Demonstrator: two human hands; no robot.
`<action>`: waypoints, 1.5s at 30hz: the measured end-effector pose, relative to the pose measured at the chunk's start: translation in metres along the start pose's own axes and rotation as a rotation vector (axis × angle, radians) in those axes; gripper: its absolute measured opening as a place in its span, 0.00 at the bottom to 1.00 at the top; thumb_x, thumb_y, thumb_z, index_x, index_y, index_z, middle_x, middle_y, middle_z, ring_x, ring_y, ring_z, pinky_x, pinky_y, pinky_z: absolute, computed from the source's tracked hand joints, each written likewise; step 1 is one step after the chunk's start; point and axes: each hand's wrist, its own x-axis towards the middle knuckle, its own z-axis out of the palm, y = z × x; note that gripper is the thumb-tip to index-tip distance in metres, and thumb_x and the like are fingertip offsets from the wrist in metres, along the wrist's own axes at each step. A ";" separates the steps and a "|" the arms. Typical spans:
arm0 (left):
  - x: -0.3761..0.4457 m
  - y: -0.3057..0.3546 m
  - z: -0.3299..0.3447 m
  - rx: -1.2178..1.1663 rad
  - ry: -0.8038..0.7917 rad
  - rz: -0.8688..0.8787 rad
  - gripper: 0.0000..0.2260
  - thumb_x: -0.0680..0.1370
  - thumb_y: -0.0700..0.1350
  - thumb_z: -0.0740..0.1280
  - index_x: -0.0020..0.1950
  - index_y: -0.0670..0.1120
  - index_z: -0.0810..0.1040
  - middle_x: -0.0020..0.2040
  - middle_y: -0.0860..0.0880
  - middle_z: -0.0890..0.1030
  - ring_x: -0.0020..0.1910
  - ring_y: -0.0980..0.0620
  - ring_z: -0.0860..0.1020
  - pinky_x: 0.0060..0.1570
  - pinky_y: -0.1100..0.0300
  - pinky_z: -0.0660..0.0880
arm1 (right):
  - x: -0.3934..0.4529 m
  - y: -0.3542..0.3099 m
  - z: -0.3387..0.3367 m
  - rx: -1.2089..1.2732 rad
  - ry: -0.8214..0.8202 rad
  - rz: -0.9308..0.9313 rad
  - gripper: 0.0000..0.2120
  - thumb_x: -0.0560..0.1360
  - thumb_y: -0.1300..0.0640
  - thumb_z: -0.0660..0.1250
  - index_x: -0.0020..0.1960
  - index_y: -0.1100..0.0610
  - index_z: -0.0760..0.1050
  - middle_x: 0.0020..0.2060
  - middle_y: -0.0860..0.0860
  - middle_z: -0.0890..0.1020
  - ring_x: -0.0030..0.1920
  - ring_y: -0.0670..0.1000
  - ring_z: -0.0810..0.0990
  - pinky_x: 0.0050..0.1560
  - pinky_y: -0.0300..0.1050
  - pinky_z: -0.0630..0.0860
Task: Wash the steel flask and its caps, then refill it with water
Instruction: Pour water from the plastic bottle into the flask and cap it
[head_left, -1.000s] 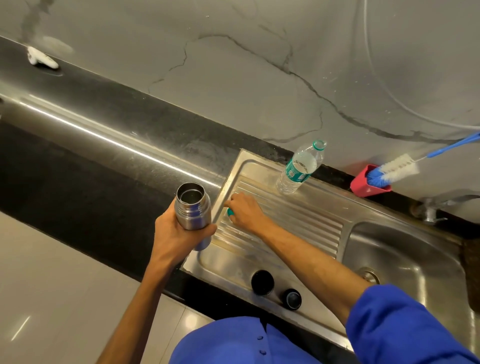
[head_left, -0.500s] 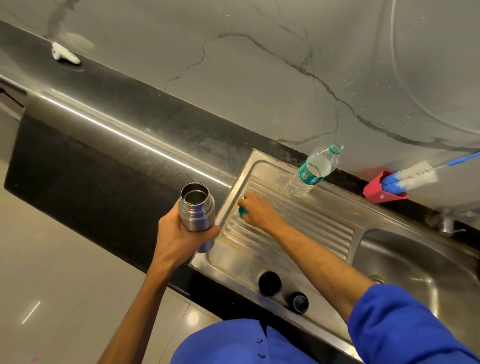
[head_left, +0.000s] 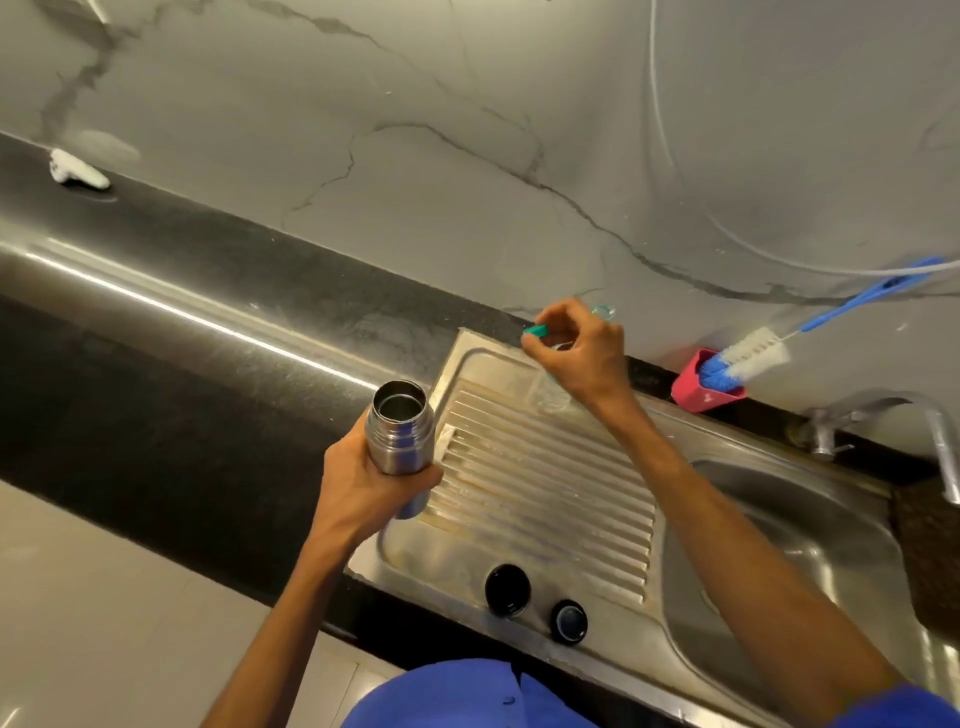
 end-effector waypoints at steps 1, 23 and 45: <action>0.002 0.002 0.005 0.001 -0.009 0.009 0.28 0.64 0.36 0.85 0.56 0.55 0.77 0.51 0.54 0.84 0.50 0.64 0.83 0.45 0.70 0.80 | 0.005 -0.001 -0.015 -0.022 0.075 -0.039 0.11 0.71 0.54 0.80 0.49 0.55 0.81 0.41 0.46 0.85 0.39 0.40 0.84 0.43 0.30 0.79; 0.005 0.022 0.036 0.042 -0.050 0.040 0.28 0.64 0.35 0.84 0.54 0.56 0.77 0.50 0.55 0.84 0.48 0.65 0.83 0.45 0.74 0.78 | 0.014 0.052 -0.039 -0.076 0.225 -0.126 0.10 0.77 0.58 0.75 0.55 0.62 0.81 0.57 0.54 0.86 0.52 0.46 0.84 0.54 0.33 0.81; 0.010 0.019 0.053 0.085 -0.101 0.050 0.28 0.64 0.37 0.85 0.57 0.55 0.76 0.50 0.57 0.83 0.49 0.68 0.82 0.46 0.75 0.77 | 0.036 0.060 -0.030 -0.174 0.252 -0.058 0.15 0.76 0.49 0.76 0.48 0.61 0.78 0.48 0.55 0.78 0.44 0.48 0.76 0.42 0.27 0.72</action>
